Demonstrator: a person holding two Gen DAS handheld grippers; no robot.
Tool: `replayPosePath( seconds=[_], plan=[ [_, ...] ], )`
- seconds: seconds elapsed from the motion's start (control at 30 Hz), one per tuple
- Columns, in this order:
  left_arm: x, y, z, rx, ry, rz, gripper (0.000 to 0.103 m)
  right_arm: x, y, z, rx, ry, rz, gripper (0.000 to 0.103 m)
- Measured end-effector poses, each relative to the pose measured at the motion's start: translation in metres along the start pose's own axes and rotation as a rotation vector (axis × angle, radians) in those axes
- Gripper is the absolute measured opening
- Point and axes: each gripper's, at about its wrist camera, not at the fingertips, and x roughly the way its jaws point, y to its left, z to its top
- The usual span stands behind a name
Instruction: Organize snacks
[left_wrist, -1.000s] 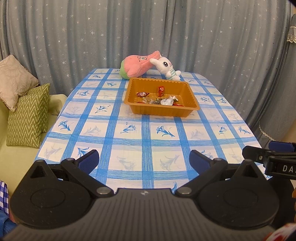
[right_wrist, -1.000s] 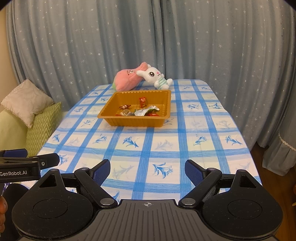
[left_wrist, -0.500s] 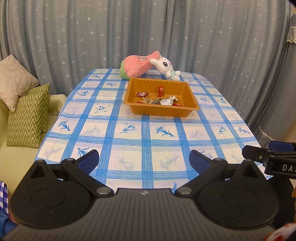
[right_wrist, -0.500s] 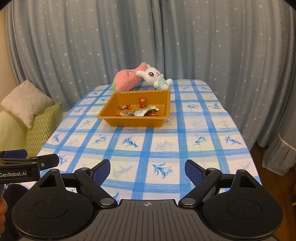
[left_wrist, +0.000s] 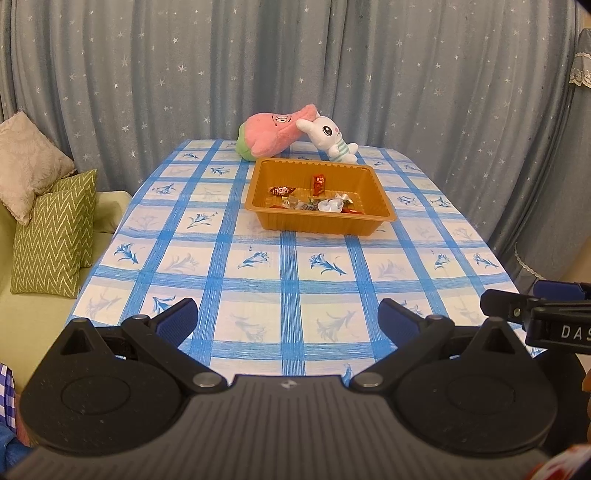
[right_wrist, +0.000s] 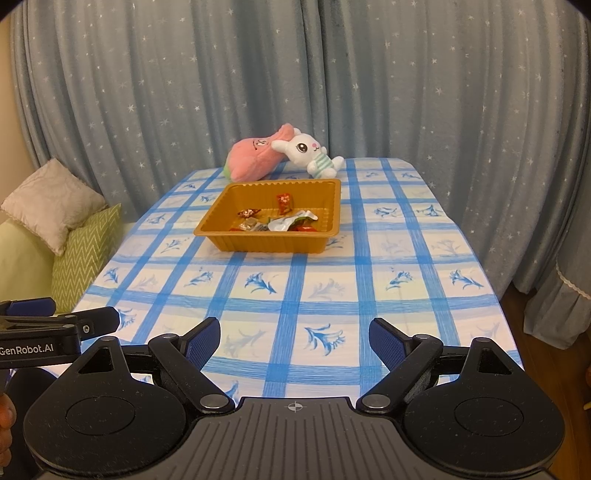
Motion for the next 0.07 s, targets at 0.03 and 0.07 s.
replayPosePath(
  seconds=[0.03,0.07],
  plan=[
    [0.0003,0.0002,-0.0001,0.0,-0.002,-0.002,0.103,0.0,0.0,0.0,0.0,0.0,0.0,0.087],
    [0.0005,0.0005,0.0,-0.001,-0.002,-0.005,0.103,0.0001,0.0001,-0.0001,0.0,0.0,0.0,0.087]
  ],
)
